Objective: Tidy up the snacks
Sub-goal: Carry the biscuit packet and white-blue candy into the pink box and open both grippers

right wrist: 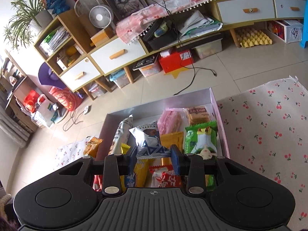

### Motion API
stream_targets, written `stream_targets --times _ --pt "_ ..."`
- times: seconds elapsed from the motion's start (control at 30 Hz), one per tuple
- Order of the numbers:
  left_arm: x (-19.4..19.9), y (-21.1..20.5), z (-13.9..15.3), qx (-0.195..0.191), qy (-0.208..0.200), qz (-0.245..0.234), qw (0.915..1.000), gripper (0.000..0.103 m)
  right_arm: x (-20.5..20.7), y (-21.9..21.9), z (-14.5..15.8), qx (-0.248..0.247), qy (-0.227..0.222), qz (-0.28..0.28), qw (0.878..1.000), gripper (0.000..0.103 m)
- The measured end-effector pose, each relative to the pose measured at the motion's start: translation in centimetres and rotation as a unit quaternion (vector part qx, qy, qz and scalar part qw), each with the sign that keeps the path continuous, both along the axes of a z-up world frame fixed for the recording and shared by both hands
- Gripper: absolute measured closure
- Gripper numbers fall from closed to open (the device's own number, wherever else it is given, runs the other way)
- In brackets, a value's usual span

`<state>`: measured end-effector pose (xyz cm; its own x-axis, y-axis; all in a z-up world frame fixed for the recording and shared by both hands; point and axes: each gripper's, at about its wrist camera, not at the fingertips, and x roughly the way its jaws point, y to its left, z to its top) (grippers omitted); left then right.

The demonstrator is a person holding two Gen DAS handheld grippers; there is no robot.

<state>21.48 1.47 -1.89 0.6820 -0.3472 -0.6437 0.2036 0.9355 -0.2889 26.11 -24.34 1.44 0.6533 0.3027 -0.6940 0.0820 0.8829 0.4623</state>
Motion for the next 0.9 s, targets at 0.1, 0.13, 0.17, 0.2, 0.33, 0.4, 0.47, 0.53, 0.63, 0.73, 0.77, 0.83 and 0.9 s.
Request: stream_targets --times 0.1,0.13,0.17,0.2,0.33,0.4,0.47,0.53,0.63,0.73,0.77,0.83,0.9 --pt "0.7 0.0 -0.3 -0.007 -0.006 -0.001 1.0000 0.057 1.3 -0.2 -0.6 0.006 -0.001 -0.005 1.000 0.068" --pt "0.9 -0.2 -0.3 -0.008 -0.008 -0.003 0.9999 0.057 1.8 -0.2 -0.8 0.010 0.000 -0.006 1.000 0.068" --pt "1.1 -0.4 -0.4 -0.007 -0.011 -0.005 0.9999 0.057 2.2 -0.3 -1.1 0.014 0.001 -0.006 1.000 0.068" --pt "1.3 -0.6 -0.4 -0.006 -0.015 -0.008 0.9998 0.057 2.7 -0.3 -1.3 0.020 0.003 -0.008 1.000 0.068" --pt "2.0 -1.4 -0.9 -0.004 -0.020 -0.023 0.9995 0.057 4.2 -0.3 -2.1 0.037 0.003 -0.012 0.999 0.068" --pt "2.3 -1.8 -1.2 -0.002 -0.021 -0.034 0.9992 0.057 4.8 -0.2 -2.4 0.039 0.004 -0.014 0.999 0.068" --pt "2.5 -2.2 -1.5 0.000 -0.022 -0.040 0.9990 0.057 5.1 -0.2 -2.8 0.041 0.006 -0.015 0.999 0.068" --pt "2.7 -2.3 -1.8 0.003 -0.022 -0.040 0.9989 0.057 5.3 -0.3 -3.1 0.041 0.007 -0.017 0.999 0.068" --pt "2.9 -2.3 -2.0 0.004 -0.023 -0.044 0.9988 0.056 5.3 -0.6 -3.5 0.042 0.006 -0.022 0.999 0.065" --pt "2.7 -2.4 -1.9 0.023 -0.030 -0.041 0.9985 0.046 5.1 -1.0 -3.7 0.041 0.002 -0.025 0.999 0.064" --pt "2.6 -2.4 -1.8 0.028 -0.032 -0.037 0.9984 0.037 5.0 -1.0 -3.7 0.040 0.001 -0.024 0.999 0.064" --pt "2.3 -2.3 -1.5 0.028 -0.037 -0.033 0.9984 0.033 4.9 -1.2 -3.6 0.038 0.001 -0.023 0.999 0.063" --pt "2.2 -2.1 -1.3 0.023 -0.037 -0.033 0.9985 0.031 4.7 -1.2 -3.4 0.036 -0.001 -0.022 0.999 0.063"
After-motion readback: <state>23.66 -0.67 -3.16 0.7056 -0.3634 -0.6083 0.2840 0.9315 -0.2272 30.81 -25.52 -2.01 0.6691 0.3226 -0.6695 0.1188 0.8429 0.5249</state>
